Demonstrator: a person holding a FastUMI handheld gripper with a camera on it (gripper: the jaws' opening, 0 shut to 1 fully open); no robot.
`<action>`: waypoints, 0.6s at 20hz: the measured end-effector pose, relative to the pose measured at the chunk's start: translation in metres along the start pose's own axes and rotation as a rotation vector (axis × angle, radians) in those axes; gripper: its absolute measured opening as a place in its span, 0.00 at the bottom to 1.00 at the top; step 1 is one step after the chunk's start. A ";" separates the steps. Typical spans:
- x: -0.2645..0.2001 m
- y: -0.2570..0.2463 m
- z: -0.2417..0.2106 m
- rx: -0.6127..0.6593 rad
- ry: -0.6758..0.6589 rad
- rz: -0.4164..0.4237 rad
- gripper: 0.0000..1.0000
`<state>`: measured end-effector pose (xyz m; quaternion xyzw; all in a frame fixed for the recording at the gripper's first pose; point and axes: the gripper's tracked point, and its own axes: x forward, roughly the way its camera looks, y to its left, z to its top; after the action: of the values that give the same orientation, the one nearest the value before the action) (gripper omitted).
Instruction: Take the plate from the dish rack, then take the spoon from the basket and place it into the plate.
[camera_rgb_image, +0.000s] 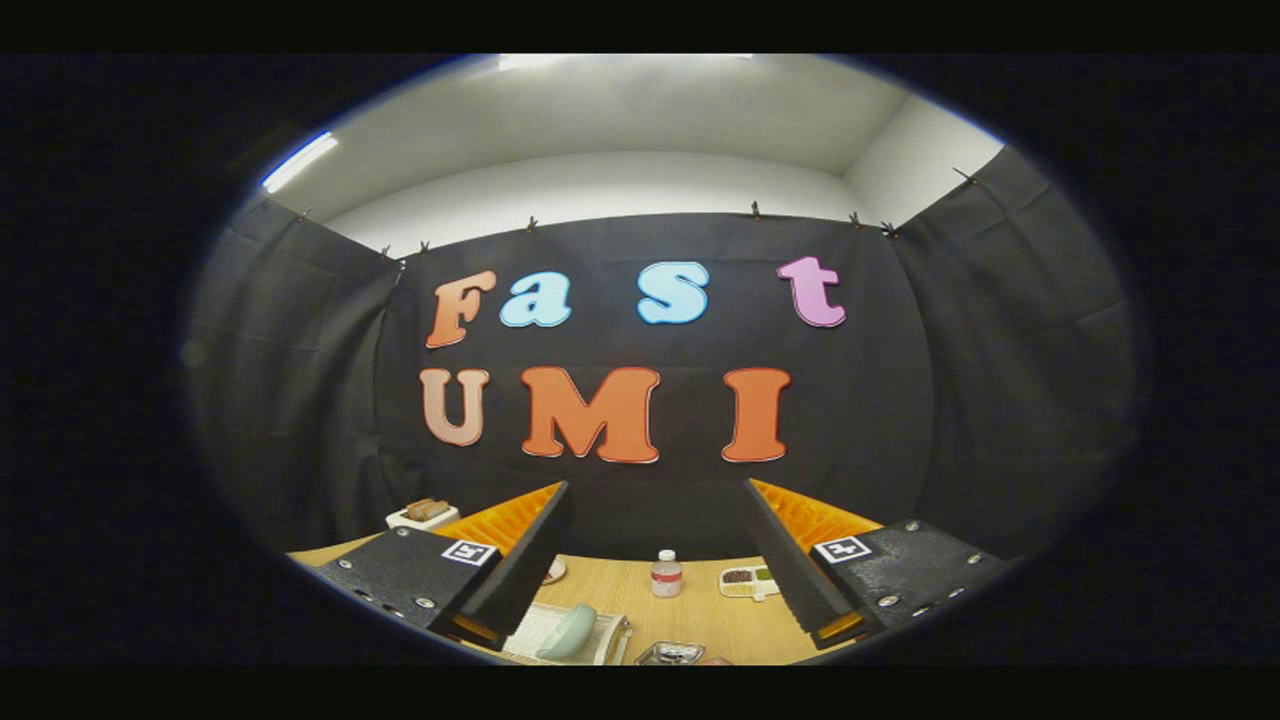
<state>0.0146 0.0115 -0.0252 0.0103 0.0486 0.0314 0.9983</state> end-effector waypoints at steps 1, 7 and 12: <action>0.002 0.000 -0.003 0.000 0.013 0.002 0.99; 0.014 0.012 -0.042 0.033 0.161 0.040 1.00; 0.024 0.029 -0.087 0.043 0.322 0.082 0.99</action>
<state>0.0277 0.0437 -0.1130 0.0283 0.2083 0.0722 0.9750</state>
